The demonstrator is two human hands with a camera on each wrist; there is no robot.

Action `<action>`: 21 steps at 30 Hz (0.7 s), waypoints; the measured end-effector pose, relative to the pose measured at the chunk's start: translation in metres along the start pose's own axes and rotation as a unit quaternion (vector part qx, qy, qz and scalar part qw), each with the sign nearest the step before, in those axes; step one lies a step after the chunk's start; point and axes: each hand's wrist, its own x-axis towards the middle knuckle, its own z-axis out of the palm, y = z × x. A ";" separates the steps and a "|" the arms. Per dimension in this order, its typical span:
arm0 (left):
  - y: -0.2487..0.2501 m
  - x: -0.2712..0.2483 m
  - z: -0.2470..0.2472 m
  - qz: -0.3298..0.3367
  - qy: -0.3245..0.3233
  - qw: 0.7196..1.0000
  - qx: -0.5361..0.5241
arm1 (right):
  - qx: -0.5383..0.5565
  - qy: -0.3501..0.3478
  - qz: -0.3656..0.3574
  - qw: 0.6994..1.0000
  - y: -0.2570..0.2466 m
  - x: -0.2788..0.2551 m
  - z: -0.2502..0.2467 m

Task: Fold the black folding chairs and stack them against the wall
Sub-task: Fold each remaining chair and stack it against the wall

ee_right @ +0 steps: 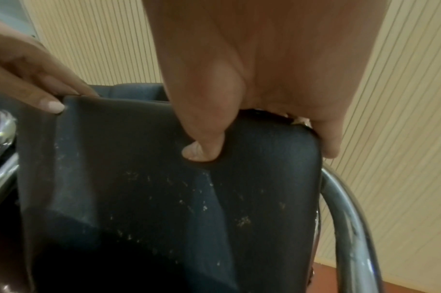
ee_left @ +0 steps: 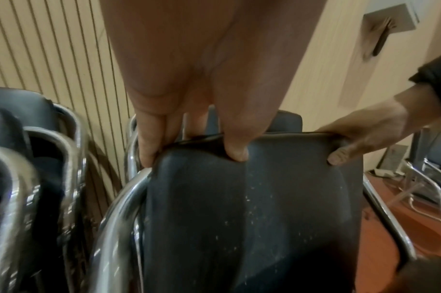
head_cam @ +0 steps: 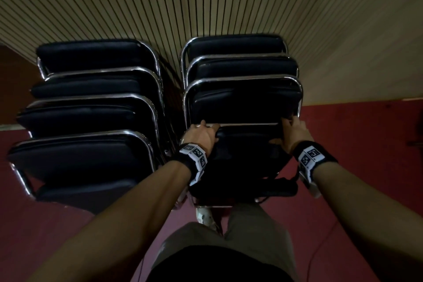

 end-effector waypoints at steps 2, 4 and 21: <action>-0.002 -0.006 0.002 -0.008 -0.011 1.000 0.003 | -0.001 -0.001 0.011 1.000 -0.001 -0.001 0.000; -0.010 -0.016 0.003 -0.026 0.009 1.000 0.000 | -0.009 -0.001 0.015 1.000 -0.007 0.000 -0.006; -0.021 -0.047 0.016 -0.040 0.007 0.998 -0.041 | -0.031 0.045 -0.025 0.998 -0.022 -0.064 0.005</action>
